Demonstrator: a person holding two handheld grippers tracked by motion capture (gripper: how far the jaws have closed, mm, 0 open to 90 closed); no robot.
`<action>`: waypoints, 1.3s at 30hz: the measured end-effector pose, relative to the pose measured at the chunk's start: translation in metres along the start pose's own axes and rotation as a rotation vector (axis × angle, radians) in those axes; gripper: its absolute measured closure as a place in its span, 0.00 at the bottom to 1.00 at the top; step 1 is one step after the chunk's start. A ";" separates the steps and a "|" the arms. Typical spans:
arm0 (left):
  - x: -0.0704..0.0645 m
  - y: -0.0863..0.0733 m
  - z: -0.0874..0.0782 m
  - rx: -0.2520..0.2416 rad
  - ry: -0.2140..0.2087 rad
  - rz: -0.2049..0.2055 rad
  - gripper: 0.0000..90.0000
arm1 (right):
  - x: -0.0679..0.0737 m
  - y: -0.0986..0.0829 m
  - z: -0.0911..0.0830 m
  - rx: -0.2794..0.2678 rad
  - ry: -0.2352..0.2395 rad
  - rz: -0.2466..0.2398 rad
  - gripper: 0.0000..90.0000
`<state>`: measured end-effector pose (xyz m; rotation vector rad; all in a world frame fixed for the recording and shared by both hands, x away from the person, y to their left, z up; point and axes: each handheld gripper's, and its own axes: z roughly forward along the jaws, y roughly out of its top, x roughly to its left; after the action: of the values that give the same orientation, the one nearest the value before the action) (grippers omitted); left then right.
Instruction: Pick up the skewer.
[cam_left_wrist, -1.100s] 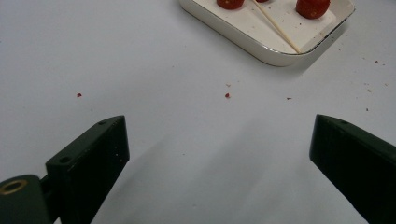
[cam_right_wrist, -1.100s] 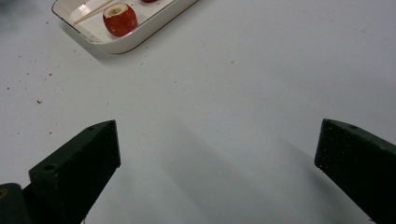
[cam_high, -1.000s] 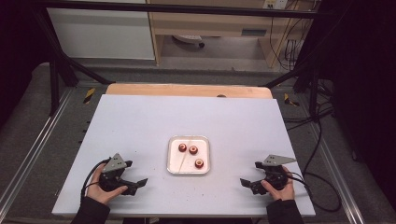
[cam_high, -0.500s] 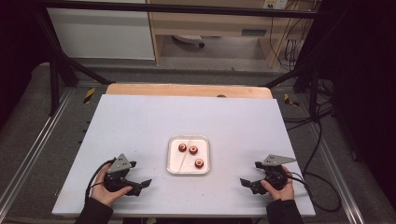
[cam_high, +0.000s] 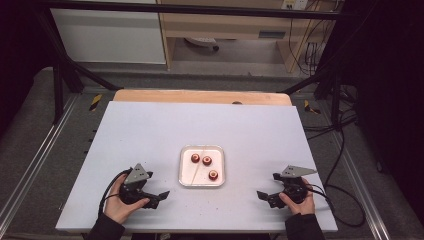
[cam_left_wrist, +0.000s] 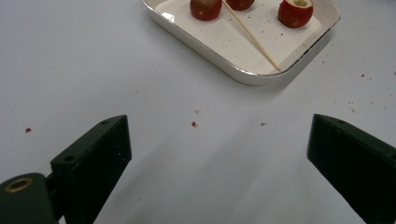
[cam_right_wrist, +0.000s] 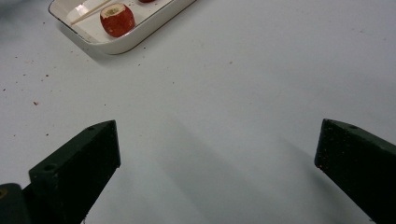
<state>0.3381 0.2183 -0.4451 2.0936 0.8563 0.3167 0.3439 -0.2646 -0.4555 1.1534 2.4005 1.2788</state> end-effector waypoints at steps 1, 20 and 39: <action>-0.001 0.002 0.000 0.003 0.002 0.002 0.07 | 0.000 0.000 0.000 0.000 0.001 0.000 0.01; -0.022 0.040 0.022 0.010 0.018 0.013 0.08 | 0.000 0.000 0.000 0.001 -0.005 -0.001 0.01; -0.038 0.072 0.059 0.034 0.028 -0.024 0.26 | 0.000 0.000 0.001 0.004 -0.005 0.008 0.01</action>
<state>0.3727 0.1264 -0.4235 2.1137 0.9083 0.3216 0.3442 -0.2639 -0.4558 1.1675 2.3979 1.2724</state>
